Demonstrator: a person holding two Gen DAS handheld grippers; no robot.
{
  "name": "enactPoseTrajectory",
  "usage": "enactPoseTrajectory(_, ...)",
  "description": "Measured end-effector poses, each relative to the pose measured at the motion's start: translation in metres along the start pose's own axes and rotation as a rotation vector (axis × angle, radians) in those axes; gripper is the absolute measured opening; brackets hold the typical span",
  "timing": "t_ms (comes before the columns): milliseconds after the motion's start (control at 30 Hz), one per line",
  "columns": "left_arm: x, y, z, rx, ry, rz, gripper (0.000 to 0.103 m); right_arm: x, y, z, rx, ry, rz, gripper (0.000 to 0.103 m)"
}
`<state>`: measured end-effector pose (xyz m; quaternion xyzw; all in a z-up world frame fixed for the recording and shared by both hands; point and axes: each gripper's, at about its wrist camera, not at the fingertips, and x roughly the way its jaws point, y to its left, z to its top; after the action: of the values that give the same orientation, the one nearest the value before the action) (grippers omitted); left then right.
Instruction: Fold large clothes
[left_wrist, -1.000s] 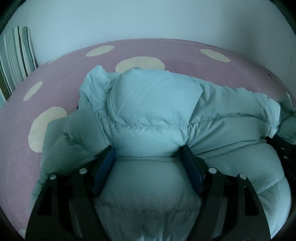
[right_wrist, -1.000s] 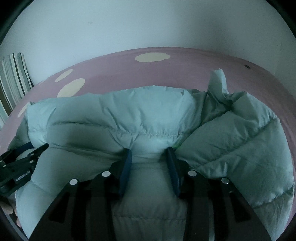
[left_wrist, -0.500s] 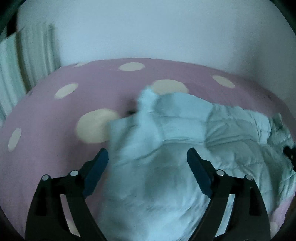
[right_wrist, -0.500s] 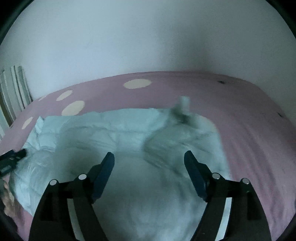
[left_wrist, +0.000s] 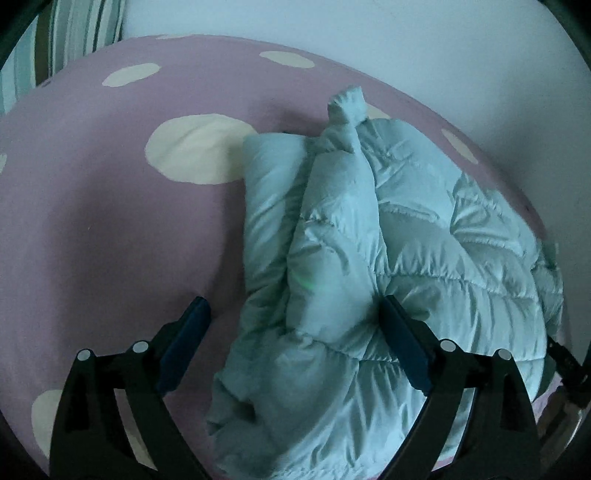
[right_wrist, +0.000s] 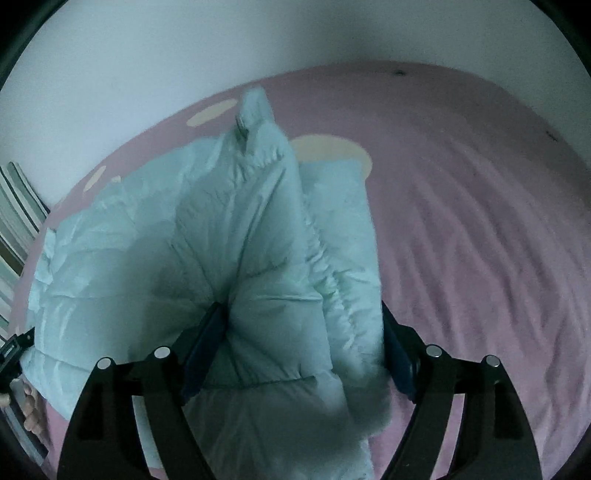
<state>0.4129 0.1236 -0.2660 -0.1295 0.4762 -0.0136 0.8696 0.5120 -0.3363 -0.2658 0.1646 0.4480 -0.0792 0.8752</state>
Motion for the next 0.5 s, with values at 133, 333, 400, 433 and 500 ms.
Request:
enactPoseTrajectory(133,0.0,0.0,-0.002,0.0,-0.014,-0.029,0.066,-0.001,0.004,-0.007,-0.01,-0.005,0.041,0.058)
enactPoseTrajectory(333,-0.007,-0.007,-0.003,-0.008,-0.023,-0.096,0.023,-0.008,0.014,-0.012,0.0,-0.02,0.084,0.024)
enactPoseTrajectory(400,-0.015,-0.007,-0.005,-0.002,-0.035,-0.104,0.015,-0.015,0.014,-0.015,0.004,-0.029,0.097,0.019)
enactPoseTrajectory(433,-0.018,-0.007,-0.006,0.003,-0.038,-0.104,0.013,-0.018,0.014,-0.017,0.004,-0.03,0.103,0.019)
enactPoseTrajectory(500,-0.025,-0.005,-0.009,0.008,-0.045,-0.102,0.011,-0.025,0.013,-0.023,0.004,-0.032,0.111,0.017)
